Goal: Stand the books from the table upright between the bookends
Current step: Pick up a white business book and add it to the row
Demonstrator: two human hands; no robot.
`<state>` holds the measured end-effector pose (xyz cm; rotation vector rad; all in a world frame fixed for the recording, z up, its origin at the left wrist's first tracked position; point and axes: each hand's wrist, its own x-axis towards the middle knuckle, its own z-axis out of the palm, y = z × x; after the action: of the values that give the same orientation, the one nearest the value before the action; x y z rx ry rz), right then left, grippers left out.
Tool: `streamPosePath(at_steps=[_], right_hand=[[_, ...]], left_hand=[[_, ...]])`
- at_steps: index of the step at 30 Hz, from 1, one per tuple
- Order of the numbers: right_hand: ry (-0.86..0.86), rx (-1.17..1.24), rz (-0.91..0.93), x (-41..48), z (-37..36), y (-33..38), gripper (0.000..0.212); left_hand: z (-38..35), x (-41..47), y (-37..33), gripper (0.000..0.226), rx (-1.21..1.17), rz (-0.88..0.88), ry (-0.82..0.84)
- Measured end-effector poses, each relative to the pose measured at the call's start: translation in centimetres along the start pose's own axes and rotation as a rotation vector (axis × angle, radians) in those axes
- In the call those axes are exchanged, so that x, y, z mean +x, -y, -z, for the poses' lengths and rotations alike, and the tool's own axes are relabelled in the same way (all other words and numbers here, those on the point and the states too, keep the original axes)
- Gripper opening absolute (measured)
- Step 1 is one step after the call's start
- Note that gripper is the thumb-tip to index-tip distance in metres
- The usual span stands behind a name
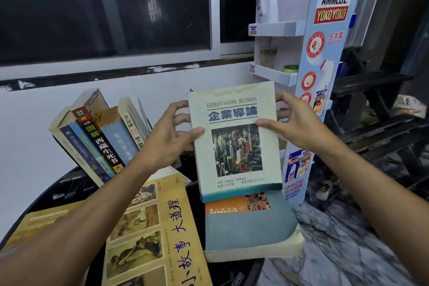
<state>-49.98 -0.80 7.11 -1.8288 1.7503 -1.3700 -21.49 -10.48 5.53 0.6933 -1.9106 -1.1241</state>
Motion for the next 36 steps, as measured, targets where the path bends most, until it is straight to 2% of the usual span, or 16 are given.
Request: streamPosePath(at_steps=[4,8,15,19,21,26,31,36], right_hand=[[-0.076,-0.043,0.075,0.2,-0.2,0.2,0.048],[-0.104,-0.055,0.119,0.3,-0.4,-0.1,0.054],[-0.118,-0.047,0.094,0.1,-1.1,-0.8,0.065],[-0.295,-0.185,0.161,-0.2,-1.9,-1.5,0.076],[-0.361,-0.281,0.237,-0.5,-2.5,-1.8,0.073],[-0.275,-0.290,0.368,-1.3,-4.4,-0.4,0.059],[-0.181,-0.200,0.272,-2.0,-5.8,2.3,0.083],[-0.125,-0.148,0.228,-3.1,-6.9,4.8,0.099]], left_hand=[[0.1,-0.4,-0.7,0.066,0.046,-0.063,-0.029],[0.0,-0.7,-0.8,0.061,0.062,-0.084,-0.041],[-0.1,-0.8,-0.5,0.062,0.042,-0.074,-0.018],[-0.3,-1.0,-0.5,0.069,0.048,-0.069,-0.007],[-0.4,-1.3,-0.5,0.075,0.057,-0.063,0.008],[-0.6,-1.7,-0.5,0.064,0.080,-0.091,0.044],[-1.2,-2.6,-0.7,0.051,0.063,-0.113,0.119],[-1.7,-3.7,-0.3,0.056,0.082,-0.176,0.161]])
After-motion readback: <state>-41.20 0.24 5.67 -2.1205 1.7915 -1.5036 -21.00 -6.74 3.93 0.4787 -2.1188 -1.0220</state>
